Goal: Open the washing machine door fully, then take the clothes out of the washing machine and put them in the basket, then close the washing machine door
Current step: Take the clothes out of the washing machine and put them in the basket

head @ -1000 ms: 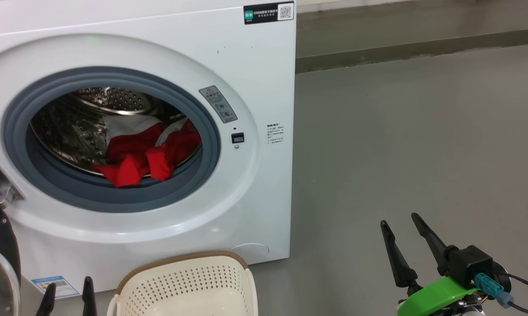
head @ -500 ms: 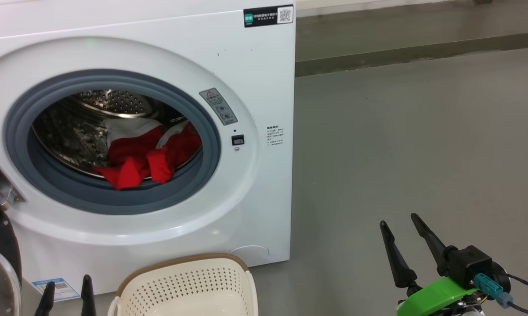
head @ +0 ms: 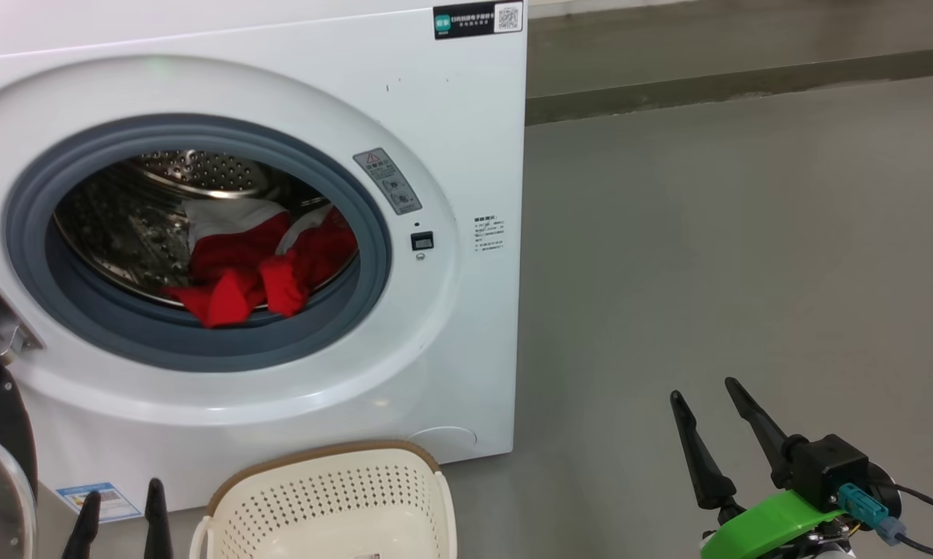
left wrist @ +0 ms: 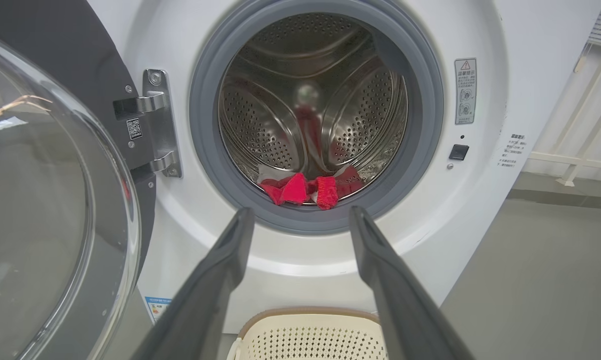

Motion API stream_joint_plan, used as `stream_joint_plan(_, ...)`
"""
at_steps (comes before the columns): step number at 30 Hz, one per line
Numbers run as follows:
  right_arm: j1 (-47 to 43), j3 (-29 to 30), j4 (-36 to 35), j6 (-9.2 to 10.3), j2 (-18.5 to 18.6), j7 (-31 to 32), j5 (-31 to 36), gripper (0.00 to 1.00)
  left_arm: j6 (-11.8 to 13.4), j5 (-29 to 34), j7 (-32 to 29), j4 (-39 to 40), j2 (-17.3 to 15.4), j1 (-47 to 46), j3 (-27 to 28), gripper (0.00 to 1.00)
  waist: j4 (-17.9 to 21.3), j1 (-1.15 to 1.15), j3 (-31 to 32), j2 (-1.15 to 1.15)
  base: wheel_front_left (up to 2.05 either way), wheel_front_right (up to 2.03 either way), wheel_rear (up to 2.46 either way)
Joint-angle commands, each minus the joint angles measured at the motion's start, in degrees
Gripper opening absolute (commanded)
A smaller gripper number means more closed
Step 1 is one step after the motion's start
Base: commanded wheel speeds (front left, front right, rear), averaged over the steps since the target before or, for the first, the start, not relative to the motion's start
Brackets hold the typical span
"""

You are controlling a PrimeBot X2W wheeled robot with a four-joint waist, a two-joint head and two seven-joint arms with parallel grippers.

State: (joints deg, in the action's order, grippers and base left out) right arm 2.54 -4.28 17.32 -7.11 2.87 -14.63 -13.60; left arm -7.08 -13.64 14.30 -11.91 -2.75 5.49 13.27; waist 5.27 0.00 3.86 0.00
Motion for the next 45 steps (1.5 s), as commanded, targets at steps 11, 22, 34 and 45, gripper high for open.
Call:
stream_joint_plan(11, 3.73, -0.26, -2.09, -0.37, 0.0, -0.37, 0.56, 1.0, 1.16, -0.37, -0.05, -4.03, -2.19, -11.93, 0.34, 1.0, -1.62, 0.0, -3.52, 0.0, 0.0, 0.0, 0.0)
stream_joint_plan(22, 6.6, 0.7, -3.24, -0.37, 0.3, -0.37, 2.27, 1.0, 1.23, -0.45, -1.02, -10.21, -3.42, -25.54, -2.4, 1.0, -3.25, 0.0, -11.31, 0.0, 0.0, 0.0, 0.0)
stream_joint_plan(34, 11.37, 0.61, -5.23, -0.37, 1.17, -0.37, 3.32, 1.0, 0.79, -1.0, -0.6, -21.82, -6.27, -42.42, -4.28, 1.0, -3.43, 0.0, -20.02, 0.0, 0.0, 0.0, 0.0)
stream_joint_plan(45, 13.28, 0.3, -6.44, -0.37, 1.5, -0.37, 3.99, 1.0, 1.46, -0.58, -1.01, -33.3, -6.25, -57.54, -6.75, 1.0, -3.55, 0.0, -25.57, 0.0, 0.0, 0.0, 0.0)
